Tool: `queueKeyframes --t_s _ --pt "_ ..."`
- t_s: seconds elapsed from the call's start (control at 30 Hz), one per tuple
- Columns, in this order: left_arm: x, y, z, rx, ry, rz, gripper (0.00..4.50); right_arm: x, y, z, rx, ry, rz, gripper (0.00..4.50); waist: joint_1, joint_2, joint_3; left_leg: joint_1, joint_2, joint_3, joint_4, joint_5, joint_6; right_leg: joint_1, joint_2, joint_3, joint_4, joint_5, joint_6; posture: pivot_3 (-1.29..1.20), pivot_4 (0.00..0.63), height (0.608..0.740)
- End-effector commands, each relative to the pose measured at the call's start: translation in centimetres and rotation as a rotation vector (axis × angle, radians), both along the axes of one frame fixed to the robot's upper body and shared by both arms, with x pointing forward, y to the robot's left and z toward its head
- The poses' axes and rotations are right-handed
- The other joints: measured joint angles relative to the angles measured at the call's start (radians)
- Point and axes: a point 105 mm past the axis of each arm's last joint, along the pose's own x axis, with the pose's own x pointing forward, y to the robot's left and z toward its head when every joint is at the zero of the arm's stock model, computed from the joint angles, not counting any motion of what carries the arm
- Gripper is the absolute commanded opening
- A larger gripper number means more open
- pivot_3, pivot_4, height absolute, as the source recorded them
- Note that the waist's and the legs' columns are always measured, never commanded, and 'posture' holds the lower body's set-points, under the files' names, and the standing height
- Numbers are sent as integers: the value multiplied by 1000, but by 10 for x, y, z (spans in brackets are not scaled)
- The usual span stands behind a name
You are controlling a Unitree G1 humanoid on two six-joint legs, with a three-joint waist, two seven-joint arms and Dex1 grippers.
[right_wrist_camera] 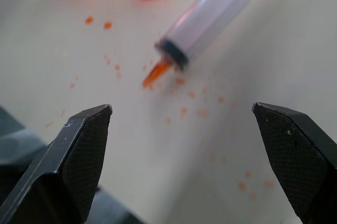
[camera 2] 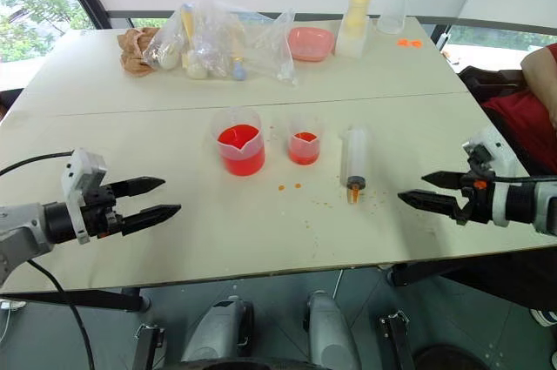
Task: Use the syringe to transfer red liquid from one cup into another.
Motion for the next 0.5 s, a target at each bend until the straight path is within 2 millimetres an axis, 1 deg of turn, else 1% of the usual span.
queueKeyframes --t_s 0.03,0.1,0.13,0.2,0.23,0.33,0.4,0.43,0.5 --pt "0 4 29 31 -78 -19 4226 17 2 12 -74 -33 -42 4470 -3 0 0 0 0 0 0 0 0 0 0 0 0 0 0 0 150 740" --pt "1 3 42 58 -103 -55 4226 31 8 19 -39 15 -78 4470 -8 0 0 0 0 0 0 0 0 -1 0 0 1 0 0 0 150 740" --pt "0 1 51 77 -122 -87 4226 42 13 24 5 52 -103 4470 -8 1 1 0 0 1 0 0 0 -1 0 0 1 0 0 0 150 740" --pt "0 -2 61 100 -141 -125 4226 56 22 30 53 113 -133 4470 -12 1 1 0 0 1 0 0 0 -2 0 1 1 1 -1 0 150 740" --pt "0 -3 64 107 -145 -136 4226 61 23 31 55 147 -150 4470 -11 1 1 -1 0 1 0 0 0 -3 1 1 1 1 -2 0 150 740" --pt "0 -6 71 129 -172 -166 4226 86 28 30 134 257 -252 4470 -7 1 1 -1 0 1 -1 0 0 -3 1 1 0 1 -1 0 150 740" --pt "0 -9 72 136 -182 -178 4226 94 31 30 157 302 -275 4470 -2 1 1 -3 0 1 -1 0 0 -4 1 1 -1 1 -1 0 150 740" --pt "0 -9 73 140 -193 -181 4226 102 37 24 138 339 -284 4470 0 1 1 -4 0 1 -2 0 0 -4 0 1 -1 1 -1 0 150 740" --pt "-1 -10 74 144 -205 -185 4226 110 42 17 102 377 -295 4470 -4 1 1 -4 0 1 -2 0 0 -4 0 1 -2 1 -1 0 150 740"
